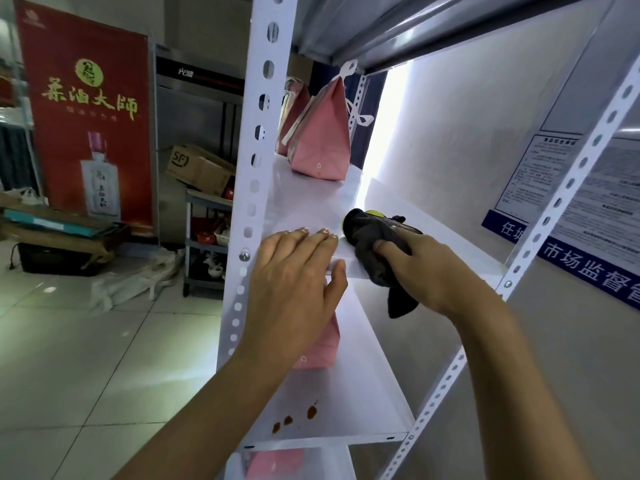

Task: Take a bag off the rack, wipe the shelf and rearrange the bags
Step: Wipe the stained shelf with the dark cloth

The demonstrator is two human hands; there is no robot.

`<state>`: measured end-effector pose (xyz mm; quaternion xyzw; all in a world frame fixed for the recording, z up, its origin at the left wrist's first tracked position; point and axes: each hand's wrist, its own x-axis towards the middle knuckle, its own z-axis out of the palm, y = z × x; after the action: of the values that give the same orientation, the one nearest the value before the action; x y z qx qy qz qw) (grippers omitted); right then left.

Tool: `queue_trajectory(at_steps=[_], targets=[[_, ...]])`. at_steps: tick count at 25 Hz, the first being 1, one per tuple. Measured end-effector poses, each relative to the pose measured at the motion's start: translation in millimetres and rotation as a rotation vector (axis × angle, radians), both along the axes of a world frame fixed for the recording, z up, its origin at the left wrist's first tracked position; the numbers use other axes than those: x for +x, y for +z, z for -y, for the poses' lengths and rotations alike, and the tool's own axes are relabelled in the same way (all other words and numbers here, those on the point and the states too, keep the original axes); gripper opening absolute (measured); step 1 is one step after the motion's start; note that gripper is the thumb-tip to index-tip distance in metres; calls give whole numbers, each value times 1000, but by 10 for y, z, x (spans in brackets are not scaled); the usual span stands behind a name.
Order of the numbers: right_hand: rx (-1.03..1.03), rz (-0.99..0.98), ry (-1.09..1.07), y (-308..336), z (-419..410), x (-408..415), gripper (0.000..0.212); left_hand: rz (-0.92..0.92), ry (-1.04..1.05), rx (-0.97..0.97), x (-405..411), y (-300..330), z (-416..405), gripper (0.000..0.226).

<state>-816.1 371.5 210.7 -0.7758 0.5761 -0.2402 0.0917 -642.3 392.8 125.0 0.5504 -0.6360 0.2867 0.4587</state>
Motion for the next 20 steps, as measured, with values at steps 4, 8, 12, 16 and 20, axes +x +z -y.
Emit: queue_trajectory(at_steps=[4,8,12,16,20], targets=[[94,49,-98,186,398,38,38,-4,-4,-10,-9,3,1,33],[146,37,-142,186,706,-4,40,-22,-8,-17,-14,11,-9,33],[47,51,-130,112,383,-46,31,-27,-1,4,-15,16,-7,33],[-16,74,-96,-40,17,-137,29,-17,14,22,-21,7,-2,35],[122,75,-229,189,486,-174,37,-18,0,17,-27,7,-1,36]])
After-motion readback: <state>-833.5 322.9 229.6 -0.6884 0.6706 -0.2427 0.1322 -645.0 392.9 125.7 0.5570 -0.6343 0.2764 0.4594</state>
